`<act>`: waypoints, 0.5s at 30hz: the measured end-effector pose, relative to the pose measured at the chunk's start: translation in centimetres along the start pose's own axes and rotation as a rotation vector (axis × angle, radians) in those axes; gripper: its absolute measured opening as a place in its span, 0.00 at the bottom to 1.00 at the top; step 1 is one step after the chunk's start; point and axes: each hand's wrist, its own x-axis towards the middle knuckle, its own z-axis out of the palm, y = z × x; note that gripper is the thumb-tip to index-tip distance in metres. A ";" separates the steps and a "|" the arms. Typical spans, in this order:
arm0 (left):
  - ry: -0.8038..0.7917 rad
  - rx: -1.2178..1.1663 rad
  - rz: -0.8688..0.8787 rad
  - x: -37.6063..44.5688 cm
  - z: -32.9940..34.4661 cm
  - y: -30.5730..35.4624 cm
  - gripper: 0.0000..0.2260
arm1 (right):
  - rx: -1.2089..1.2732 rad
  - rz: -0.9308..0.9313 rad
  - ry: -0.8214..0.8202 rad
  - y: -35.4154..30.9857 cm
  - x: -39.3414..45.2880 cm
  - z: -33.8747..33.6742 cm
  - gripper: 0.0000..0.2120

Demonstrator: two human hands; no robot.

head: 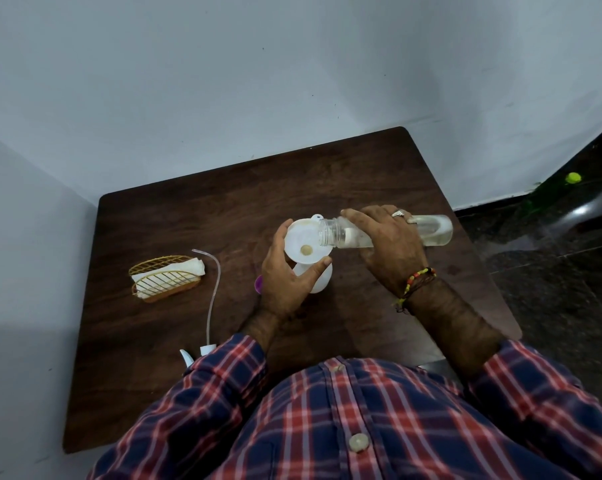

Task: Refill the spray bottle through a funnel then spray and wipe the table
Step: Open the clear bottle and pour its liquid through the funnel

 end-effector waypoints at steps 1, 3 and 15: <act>0.003 0.000 0.000 0.0 0.0 0.0 0.39 | -0.001 0.002 -0.004 0.0 0.0 0.0 0.29; 0.011 -0.002 0.003 -0.1 0.0 0.0 0.39 | -0.004 0.004 -0.012 0.0 0.0 0.0 0.30; -0.004 0.009 -0.003 0.0 -0.1 0.1 0.40 | 0.000 0.002 0.002 0.0 0.1 0.3 0.30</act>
